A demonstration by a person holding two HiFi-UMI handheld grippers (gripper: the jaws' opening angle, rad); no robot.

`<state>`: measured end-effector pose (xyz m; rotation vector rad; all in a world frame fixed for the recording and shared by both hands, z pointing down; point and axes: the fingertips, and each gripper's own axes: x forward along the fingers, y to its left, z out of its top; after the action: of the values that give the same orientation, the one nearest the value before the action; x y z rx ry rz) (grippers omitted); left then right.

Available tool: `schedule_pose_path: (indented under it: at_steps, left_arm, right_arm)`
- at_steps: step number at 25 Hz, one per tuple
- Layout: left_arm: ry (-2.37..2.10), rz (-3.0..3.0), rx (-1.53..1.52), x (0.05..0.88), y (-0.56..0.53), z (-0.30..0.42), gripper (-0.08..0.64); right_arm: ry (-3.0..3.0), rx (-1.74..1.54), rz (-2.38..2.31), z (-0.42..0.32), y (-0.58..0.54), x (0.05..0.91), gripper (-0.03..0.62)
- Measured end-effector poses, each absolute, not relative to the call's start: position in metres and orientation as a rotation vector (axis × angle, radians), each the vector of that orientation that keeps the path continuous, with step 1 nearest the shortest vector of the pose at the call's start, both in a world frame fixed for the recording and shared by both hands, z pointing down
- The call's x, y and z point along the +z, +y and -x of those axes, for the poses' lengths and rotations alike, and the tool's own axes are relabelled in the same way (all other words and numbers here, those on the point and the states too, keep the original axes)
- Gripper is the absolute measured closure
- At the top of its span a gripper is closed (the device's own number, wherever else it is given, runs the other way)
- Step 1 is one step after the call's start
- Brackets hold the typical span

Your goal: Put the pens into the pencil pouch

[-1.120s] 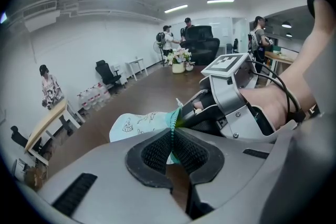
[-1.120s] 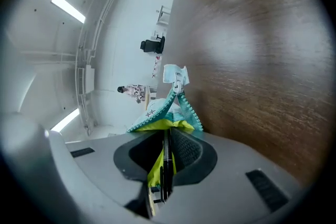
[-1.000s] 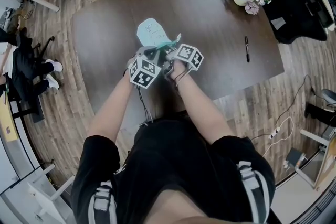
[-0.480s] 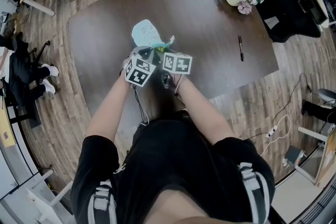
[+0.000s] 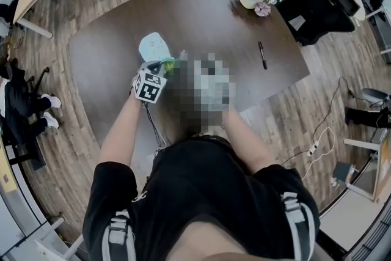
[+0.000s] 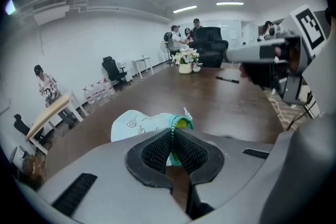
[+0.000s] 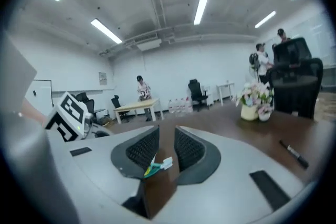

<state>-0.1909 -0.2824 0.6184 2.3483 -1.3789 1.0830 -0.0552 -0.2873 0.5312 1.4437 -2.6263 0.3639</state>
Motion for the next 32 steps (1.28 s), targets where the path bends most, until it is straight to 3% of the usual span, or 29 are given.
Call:
schedule_pose_path:
  at_steps: [5,13,27,28,30,32]
  left_arm:
    - [-1.412,-2.341,1.058,0.619,-0.287,0.189,0.545]
    - [-1.456,-2.290,1.002,0.619,-0.292,0.184,0.545]
    - [-1.462,-2.293,0.995,0.617,-0.291,0.167,0.545]
    - [-1.462,-2.294,0.998,0.617,-0.291,0.165,0.545]
    - [-1.460,-2.297,1.010,0.618,-0.290,0.161,0.545]
    - [-1.458,-2.297,1.017,0.620,-0.289,0.159,0.545]
  right_arm:
    - [-2.668,0.026,-1.665,-0.003,-0.277,0.441,0.589]
    - [-2.622,-0.175,-1.850,-0.082,-0.245,0.387,0.589]
    - [-2.477,-0.151,-2.044,-0.171,-0.209,0.392,0.587]
    - [-2.502,-0.132,-2.008,-0.175,-0.209,0.395,0.515]
    - [-2.537,-0.097,-1.955,-0.182,-0.213,0.401,0.303]
    - [-2.519,-0.075,-1.950,-0.191,-0.218,0.410,0.182]
